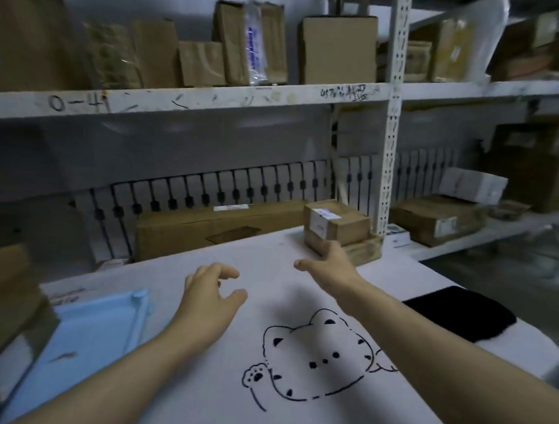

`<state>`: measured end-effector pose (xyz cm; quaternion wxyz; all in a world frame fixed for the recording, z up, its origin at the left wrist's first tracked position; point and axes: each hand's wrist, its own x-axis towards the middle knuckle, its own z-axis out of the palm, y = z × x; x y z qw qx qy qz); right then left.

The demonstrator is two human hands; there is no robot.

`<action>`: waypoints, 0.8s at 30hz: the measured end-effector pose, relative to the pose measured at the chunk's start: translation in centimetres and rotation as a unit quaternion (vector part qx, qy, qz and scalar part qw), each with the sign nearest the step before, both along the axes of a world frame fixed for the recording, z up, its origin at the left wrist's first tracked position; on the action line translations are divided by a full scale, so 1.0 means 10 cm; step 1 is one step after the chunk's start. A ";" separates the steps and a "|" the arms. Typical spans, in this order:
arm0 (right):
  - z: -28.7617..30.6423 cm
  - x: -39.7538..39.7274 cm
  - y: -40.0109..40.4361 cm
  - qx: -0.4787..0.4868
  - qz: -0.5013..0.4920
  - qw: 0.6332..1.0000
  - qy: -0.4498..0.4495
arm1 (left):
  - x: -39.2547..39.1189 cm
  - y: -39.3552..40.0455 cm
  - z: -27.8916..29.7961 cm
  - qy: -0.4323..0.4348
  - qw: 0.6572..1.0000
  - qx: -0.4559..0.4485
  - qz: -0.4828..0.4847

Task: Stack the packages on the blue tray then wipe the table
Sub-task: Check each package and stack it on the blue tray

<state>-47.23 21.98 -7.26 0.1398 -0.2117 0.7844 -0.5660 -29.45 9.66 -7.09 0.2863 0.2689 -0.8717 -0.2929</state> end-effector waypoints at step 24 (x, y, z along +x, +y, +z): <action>-0.52 -1.63 -0.11 0.148 -0.153 0.970 0.117 | -0.79 -0.10 -0.58 -0.009 0.977 0.213 0.028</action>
